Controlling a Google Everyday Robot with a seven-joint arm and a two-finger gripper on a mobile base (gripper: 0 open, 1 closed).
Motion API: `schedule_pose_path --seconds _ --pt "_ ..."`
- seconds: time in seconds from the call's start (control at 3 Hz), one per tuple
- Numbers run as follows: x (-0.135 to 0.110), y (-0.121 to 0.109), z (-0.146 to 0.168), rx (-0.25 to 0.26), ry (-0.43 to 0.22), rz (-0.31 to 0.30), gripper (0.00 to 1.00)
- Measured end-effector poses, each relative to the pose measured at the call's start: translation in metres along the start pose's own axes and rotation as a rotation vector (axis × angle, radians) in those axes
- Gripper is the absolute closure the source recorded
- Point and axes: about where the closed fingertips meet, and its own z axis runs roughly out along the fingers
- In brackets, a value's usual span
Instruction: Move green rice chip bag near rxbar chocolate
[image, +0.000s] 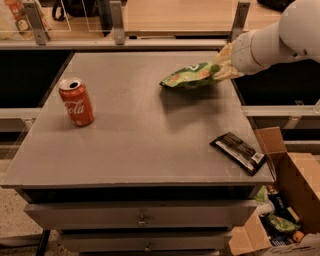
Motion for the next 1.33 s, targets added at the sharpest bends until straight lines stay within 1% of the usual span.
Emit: schedule_pose_path --seconds 0.33,0.67,1.0,1.33 --pt "0.008 0.019 -0.030 -0.018 0.017 0.004 1.00" --pt "0.016 0.045 -0.066 -0.051 0.040 0.014 1.00" --pt "0.017 0.069 -0.096 -0.091 0.045 0.015 1.00" --pt "0.008 0.086 -0.112 -0.126 0.032 0.004 0.84"
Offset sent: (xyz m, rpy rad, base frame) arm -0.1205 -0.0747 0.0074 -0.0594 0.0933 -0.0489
